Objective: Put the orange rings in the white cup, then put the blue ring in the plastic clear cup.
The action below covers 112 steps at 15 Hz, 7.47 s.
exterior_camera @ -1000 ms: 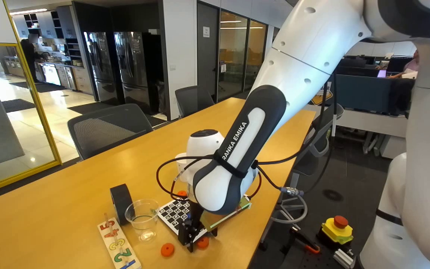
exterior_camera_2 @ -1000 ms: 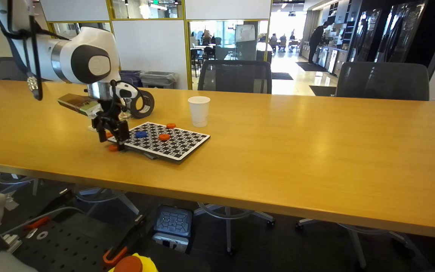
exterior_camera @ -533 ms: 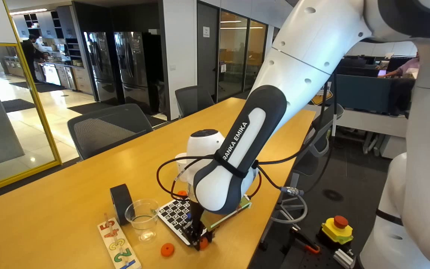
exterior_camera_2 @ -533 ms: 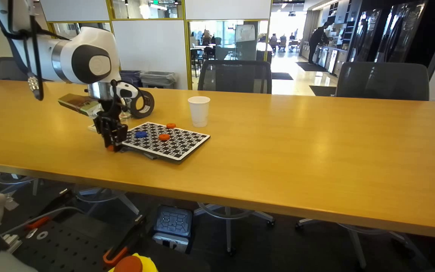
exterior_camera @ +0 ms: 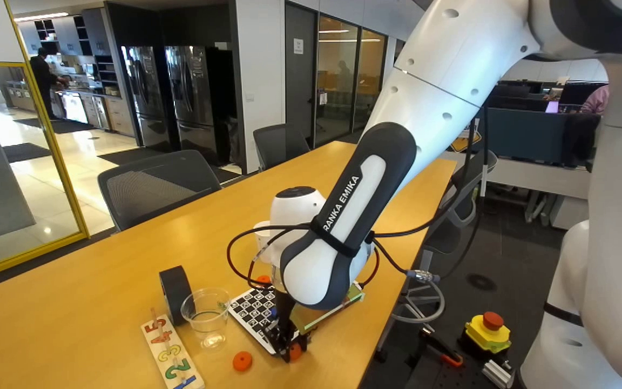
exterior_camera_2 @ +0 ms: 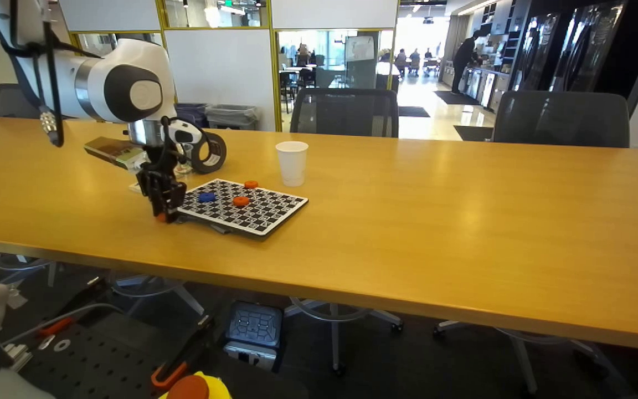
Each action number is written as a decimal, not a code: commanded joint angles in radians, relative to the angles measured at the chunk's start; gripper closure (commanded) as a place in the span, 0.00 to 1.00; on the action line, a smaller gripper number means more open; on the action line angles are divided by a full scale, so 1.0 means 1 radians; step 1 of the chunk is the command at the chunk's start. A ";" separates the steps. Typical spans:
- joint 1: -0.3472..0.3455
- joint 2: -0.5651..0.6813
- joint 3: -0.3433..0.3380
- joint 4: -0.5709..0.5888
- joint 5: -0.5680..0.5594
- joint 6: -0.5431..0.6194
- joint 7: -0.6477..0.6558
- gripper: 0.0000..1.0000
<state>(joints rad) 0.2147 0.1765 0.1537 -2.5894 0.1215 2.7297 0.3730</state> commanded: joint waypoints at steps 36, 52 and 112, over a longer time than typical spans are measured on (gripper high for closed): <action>-0.264 0.273 -0.141 0.757 -0.108 -0.184 -0.389 0.78; -0.277 0.272 -0.121 0.829 -0.042 -0.408 -0.481 0.32; -0.129 0.383 -0.129 0.712 -0.068 -0.334 -0.217 0.00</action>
<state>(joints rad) 0.0895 0.5503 0.0238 -1.8947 0.0427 2.3998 0.1479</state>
